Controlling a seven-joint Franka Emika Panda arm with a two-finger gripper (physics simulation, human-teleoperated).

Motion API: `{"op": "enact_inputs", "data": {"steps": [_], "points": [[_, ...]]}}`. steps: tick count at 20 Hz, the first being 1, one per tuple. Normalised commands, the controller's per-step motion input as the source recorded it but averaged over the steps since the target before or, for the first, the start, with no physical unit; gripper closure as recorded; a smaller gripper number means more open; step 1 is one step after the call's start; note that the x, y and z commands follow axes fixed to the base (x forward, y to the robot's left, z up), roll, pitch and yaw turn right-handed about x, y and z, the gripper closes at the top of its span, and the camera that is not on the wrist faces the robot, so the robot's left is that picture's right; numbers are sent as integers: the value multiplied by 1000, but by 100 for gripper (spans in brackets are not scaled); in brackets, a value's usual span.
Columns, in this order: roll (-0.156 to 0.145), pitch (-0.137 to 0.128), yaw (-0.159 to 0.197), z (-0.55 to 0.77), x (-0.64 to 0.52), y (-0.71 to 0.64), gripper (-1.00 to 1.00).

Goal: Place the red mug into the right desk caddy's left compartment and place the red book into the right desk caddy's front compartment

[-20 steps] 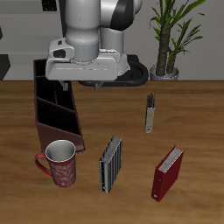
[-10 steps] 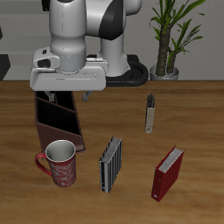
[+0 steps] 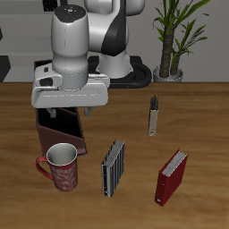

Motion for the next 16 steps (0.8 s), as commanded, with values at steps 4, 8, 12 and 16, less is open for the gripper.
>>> {"op": "enact_inputs", "data": {"steps": [4, 8, 12, 16], "points": [[2, -3, 12, -238, -18, 86, -100], [5, 23, 69, -440, 26, 160, -100], [5, 20, 8, -232, 44, 34, -100], [14, 7, 29, -122, 92, 26, -100]]}}
